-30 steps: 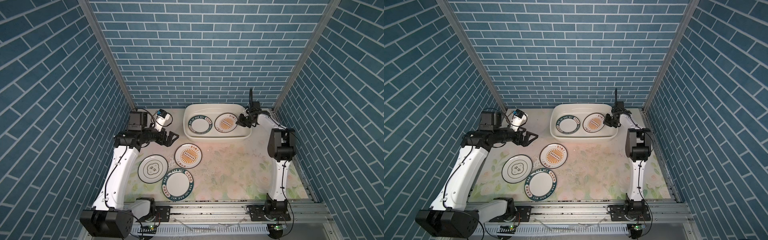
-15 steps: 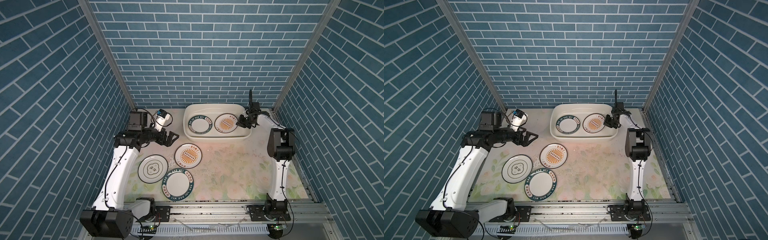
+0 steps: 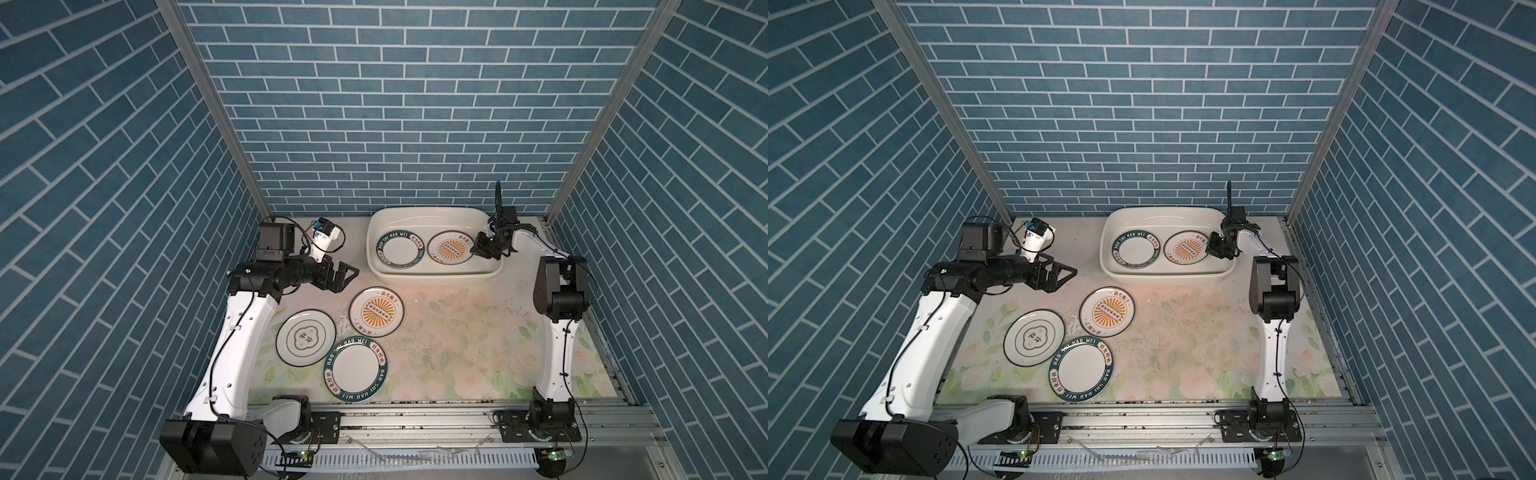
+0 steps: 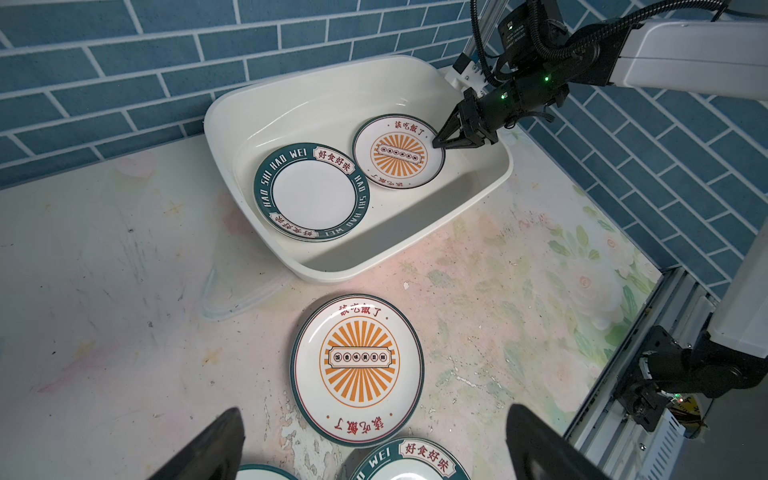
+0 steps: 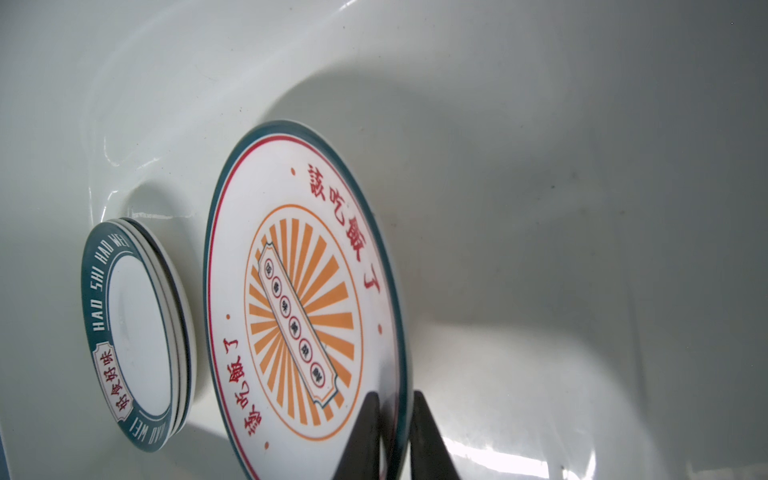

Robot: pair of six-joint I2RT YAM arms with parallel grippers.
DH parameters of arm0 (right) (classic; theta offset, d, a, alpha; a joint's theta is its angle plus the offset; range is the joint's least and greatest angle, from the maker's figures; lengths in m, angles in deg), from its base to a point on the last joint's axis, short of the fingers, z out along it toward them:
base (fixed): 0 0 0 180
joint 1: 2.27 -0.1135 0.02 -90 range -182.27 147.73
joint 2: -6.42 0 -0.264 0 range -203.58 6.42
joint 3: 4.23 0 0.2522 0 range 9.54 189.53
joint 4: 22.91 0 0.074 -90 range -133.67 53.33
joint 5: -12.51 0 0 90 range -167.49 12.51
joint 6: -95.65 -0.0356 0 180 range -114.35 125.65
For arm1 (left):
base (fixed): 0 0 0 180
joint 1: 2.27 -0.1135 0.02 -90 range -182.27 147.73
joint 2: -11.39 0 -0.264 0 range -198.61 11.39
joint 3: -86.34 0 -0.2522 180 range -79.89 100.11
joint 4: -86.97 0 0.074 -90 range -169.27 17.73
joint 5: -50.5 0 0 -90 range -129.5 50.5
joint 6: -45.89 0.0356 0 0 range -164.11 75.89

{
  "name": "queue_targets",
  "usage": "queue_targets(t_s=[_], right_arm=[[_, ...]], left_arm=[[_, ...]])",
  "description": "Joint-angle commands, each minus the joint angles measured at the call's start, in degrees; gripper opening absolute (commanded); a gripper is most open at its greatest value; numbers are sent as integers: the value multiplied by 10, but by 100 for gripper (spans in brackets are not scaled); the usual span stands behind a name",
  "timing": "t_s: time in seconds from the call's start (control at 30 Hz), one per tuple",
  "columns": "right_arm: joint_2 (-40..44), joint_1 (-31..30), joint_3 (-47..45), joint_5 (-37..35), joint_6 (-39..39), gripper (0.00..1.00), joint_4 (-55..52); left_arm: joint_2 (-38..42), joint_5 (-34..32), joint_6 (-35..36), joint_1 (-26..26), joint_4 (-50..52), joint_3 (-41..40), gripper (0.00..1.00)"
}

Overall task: Place the plates into the plastic bin on the countertop
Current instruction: Place the plate in the plastic bin.

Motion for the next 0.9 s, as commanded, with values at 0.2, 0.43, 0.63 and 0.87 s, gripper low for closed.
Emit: queue_targets(t_s=[0.2, 0.43, 0.63, 0.87], right_arm=[[-14, 8, -5, -27, 9, 17, -30], [-8, 8, -4, -33, 13, 18, -37], [43, 8, -6, -47, 19, 18, -25], [193, 1, -39, -58, 32, 19, -6]], left_arm=[[3, 10, -4, -3, -7, -4, 99], [3, 11, -13, -3, -16, -11, 100], [-5, -26, -62, -2, -40, -17, 100], [-22, -103, -135, -3, -46, -29, 99]])
